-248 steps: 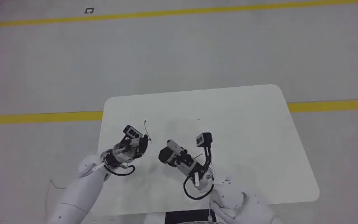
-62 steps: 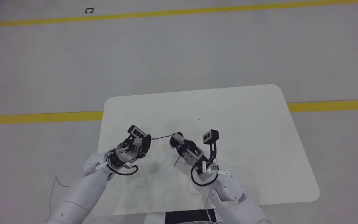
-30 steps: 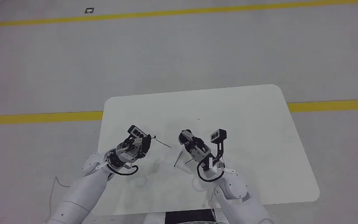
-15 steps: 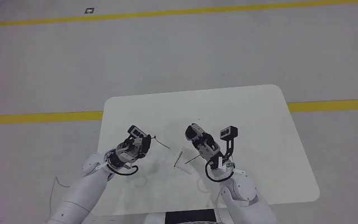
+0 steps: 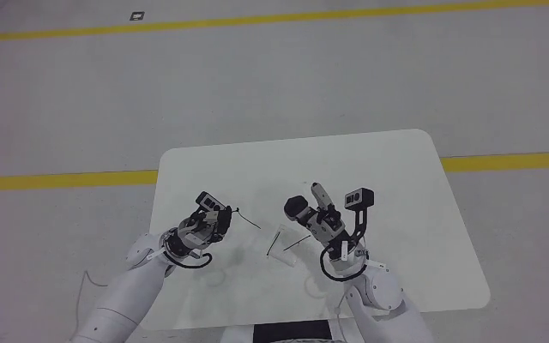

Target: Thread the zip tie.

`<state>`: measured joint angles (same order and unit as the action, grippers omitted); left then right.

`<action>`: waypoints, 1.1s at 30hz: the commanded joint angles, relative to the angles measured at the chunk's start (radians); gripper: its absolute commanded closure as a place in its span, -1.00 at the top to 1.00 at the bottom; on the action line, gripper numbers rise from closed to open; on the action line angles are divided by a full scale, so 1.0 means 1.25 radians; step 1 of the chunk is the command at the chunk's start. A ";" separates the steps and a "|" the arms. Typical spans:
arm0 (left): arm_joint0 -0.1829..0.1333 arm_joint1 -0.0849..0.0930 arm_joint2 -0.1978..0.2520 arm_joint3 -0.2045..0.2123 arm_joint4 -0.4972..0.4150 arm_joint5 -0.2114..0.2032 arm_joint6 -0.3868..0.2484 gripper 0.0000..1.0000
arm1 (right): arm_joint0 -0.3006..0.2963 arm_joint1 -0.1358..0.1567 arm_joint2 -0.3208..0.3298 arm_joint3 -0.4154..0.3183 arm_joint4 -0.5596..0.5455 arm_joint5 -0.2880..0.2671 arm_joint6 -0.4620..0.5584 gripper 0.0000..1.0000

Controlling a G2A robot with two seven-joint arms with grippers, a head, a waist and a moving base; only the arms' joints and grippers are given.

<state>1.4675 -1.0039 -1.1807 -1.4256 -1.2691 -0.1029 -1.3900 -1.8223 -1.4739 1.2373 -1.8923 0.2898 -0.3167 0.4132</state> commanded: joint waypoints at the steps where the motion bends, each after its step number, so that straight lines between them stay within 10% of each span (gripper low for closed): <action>1: 0.000 0.000 0.000 0.000 0.000 0.000 0.000 -1.00 | 0.008 0.002 0.005 -0.006 -0.014 0.006 -0.006 1.00; 14: 0.000 0.000 0.000 0.000 0.000 0.000 0.000 -1.00 | 0.062 0.026 0.062 -0.096 -0.105 0.111 0.053 1.00; 33: 0.000 0.000 0.000 0.000 0.000 0.000 0.000 -1.00 | 0.062 0.026 0.062 -0.096 -0.105 0.111 0.053 1.00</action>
<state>1.4675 -1.0039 -1.1807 -1.4256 -1.2691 -0.1029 -1.3900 -1.7444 -1.4413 1.3150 -2.0119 0.1588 -0.1784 0.4792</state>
